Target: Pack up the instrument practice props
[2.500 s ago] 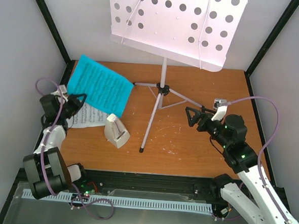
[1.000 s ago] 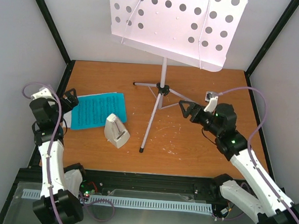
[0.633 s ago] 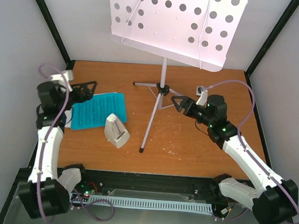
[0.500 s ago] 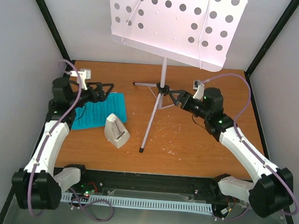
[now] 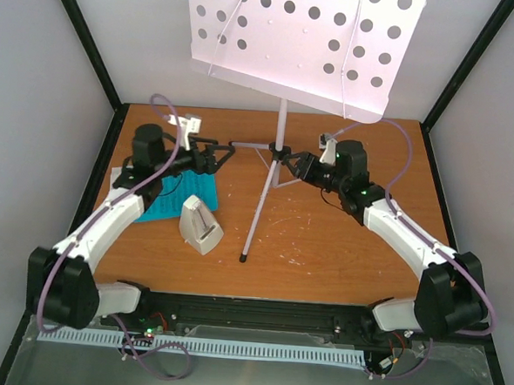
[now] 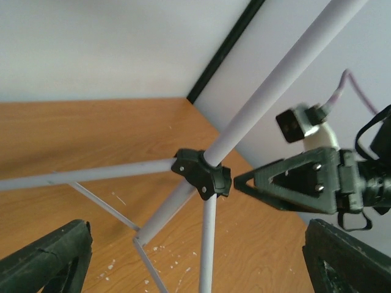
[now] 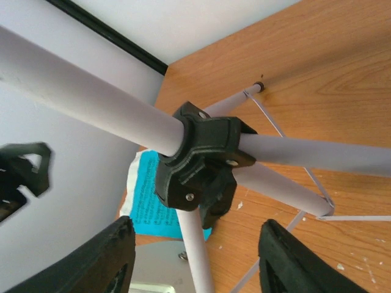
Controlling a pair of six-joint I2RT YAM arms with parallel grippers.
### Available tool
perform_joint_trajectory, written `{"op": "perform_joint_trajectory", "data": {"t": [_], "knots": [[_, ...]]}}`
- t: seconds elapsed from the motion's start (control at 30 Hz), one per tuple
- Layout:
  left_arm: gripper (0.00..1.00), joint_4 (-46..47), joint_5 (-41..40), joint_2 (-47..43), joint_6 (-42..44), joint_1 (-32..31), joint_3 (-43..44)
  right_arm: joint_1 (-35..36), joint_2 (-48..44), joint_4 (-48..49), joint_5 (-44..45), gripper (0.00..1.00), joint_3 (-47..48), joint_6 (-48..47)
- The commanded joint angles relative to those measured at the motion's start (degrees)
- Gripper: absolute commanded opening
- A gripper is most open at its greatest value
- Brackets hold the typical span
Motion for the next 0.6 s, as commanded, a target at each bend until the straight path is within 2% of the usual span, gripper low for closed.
{"op": "perform_joint_trajectory", "data": {"t": [0.0,0.3,0.4,0.57], "knots": [[0.93,4.53,-2.95,5.8,-0.1,-5.74,4.44,-0.56,0.64,1.27,-0.35,0.53,2.76,-2.36],[0.79,5.58,-9.95,12.78,-1.64,-14.57,7.24,-1.07,4.84,2.79,-1.02,0.45,4.28,-2.62],[0.75,4.18,-12.01,15.51,-1.27,-16.91,8.97,-1.09,4.84,2.69,-0.64,0.4,4.0,-3.69],[0.61,2.38,-12.61,20.61,-1.89,-17.62,11.2,-1.14,4.73,5.79,-2.4,0.32,2.05,-3.01]]}}
